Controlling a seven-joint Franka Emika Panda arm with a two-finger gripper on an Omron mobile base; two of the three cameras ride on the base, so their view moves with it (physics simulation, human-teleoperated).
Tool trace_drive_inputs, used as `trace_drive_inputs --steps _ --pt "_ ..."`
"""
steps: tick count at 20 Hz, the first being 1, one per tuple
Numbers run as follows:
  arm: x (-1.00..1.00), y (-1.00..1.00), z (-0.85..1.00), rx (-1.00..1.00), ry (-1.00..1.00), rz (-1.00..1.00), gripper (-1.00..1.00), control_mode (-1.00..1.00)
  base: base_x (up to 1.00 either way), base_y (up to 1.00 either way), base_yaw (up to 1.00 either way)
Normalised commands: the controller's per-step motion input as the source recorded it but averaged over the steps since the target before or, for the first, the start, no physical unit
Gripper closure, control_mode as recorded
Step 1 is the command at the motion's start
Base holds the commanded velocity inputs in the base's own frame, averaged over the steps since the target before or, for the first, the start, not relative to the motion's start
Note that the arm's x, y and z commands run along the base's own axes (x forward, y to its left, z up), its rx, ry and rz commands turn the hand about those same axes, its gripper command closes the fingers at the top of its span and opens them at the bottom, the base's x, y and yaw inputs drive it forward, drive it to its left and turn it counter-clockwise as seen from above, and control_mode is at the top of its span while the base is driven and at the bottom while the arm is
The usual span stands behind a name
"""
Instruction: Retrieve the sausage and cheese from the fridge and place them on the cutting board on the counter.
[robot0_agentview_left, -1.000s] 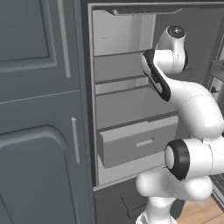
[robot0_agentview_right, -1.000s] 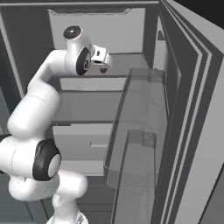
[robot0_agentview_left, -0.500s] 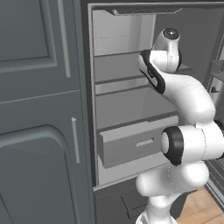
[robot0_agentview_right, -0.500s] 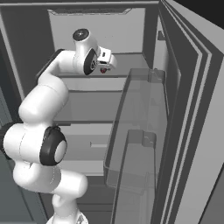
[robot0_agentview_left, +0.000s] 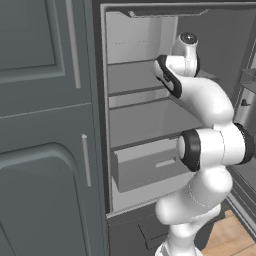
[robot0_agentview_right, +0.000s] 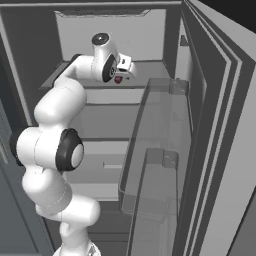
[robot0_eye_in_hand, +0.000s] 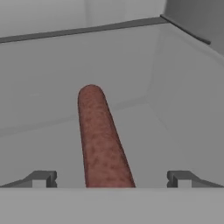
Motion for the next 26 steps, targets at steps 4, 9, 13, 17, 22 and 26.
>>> trace_drive_inputs --steps 4,9,13,17,22,26 --pt "0.28 0.0 -0.06 0.01 0.02 0.0 -1.0 -1.0 0.0 0.0 0.0" --pt "0.16 0.0 -0.36 0.01 0.0 0.0 -1.0 -1.0 0.0 0.0 0.0" --pt "0.2 0.0 -0.4 0.0 0.0 0.0 -1.0 -1.0 0.0 0.0 0.0" --pt "0.08 0.0 -0.13 0.0 0.0 0.0 1.0 -1.0 0.0 0.0 0.0" --pt "0.0 0.0 0.0 0.0 0.0 0.0 1.0 -1.0 0.0 0.0 0.0" --pt "0.0 0.0 0.0 0.0 0.0 0.0 1.0 -1.0 0.0 0.0 0.0"
